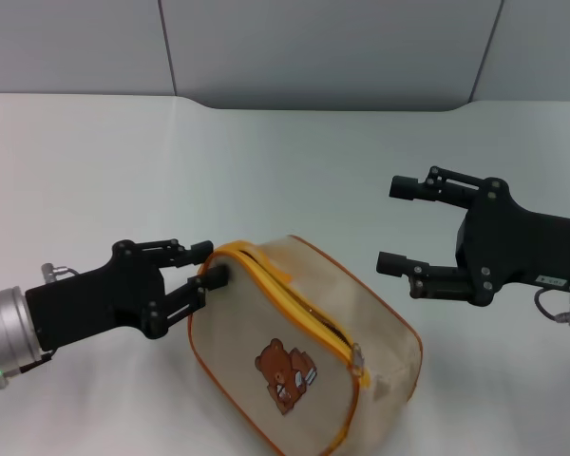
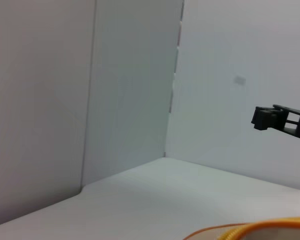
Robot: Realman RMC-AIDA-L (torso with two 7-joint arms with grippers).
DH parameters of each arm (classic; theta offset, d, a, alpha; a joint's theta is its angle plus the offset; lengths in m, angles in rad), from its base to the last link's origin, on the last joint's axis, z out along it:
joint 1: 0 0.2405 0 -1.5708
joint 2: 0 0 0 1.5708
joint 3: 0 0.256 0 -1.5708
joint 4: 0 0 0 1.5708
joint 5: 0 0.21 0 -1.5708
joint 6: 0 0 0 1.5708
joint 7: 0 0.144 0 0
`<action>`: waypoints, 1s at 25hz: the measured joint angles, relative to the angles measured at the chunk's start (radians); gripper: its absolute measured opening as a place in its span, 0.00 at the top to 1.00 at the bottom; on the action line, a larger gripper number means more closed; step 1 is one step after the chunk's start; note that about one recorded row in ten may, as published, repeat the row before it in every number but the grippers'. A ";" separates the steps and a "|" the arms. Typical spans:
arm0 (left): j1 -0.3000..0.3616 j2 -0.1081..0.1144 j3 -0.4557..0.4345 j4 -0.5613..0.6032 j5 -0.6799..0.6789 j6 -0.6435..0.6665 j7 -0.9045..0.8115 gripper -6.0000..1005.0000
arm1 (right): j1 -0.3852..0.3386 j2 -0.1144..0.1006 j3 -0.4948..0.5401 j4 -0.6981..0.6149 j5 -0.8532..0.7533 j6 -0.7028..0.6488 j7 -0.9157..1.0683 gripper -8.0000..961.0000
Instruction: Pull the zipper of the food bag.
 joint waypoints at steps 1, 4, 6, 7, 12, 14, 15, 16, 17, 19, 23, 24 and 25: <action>0.002 0.002 -0.002 0.000 0.000 0.002 0.000 0.92 | 0.000 0.000 0.001 0.000 0.000 0.004 0.001 0.37; 0.005 0.022 -0.037 0.006 -0.002 0.032 -0.026 0.83 | 0.006 -0.001 0.001 0.011 0.000 0.023 0.004 0.24; -0.002 0.058 -0.089 0.008 -0.002 0.103 -0.084 0.72 | 0.015 -0.007 -0.001 0.030 -0.001 0.041 0.014 0.21; -0.002 0.058 -0.089 0.008 -0.002 0.103 -0.084 0.64 | 0.021 -0.013 -0.003 0.044 -0.004 0.048 0.024 0.19; -0.030 0.123 -0.113 0.012 -0.002 0.248 -0.199 0.37 | 0.043 -0.043 -0.011 0.083 -0.008 0.034 0.079 0.15; -0.044 0.131 -0.082 0.018 0.009 0.291 -0.226 0.31 | 0.048 -0.055 -0.018 0.083 -0.021 0.008 0.107 0.15; -0.051 0.133 -0.058 0.023 0.014 0.303 -0.235 0.30 | 0.050 -0.062 -0.021 0.082 -0.034 -0.010 0.124 0.15; -0.063 0.127 0.007 0.034 0.020 0.313 -0.246 0.28 | 0.055 -0.069 -0.025 0.081 -0.049 -0.025 0.143 0.15; -0.063 0.127 0.007 0.034 0.020 0.313 -0.246 0.27 | 0.059 -0.075 -0.027 0.080 -0.063 -0.037 0.161 0.15; -0.070 0.117 0.058 0.046 0.021 0.301 -0.248 0.26 | 0.066 -0.084 -0.027 0.080 -0.084 -0.046 0.187 0.15; -0.077 0.101 0.092 0.060 0.021 0.274 -0.248 0.26 | 0.071 -0.088 -0.027 0.082 -0.109 -0.050 0.201 0.15; -0.077 0.099 0.092 0.062 0.021 0.272 -0.248 0.26 | 0.070 -0.087 -0.027 0.080 -0.114 -0.051 0.204 0.15; -0.077 0.098 0.092 0.063 0.022 0.272 -0.248 0.26 | 0.070 -0.086 -0.027 0.080 -0.116 -0.051 0.205 0.15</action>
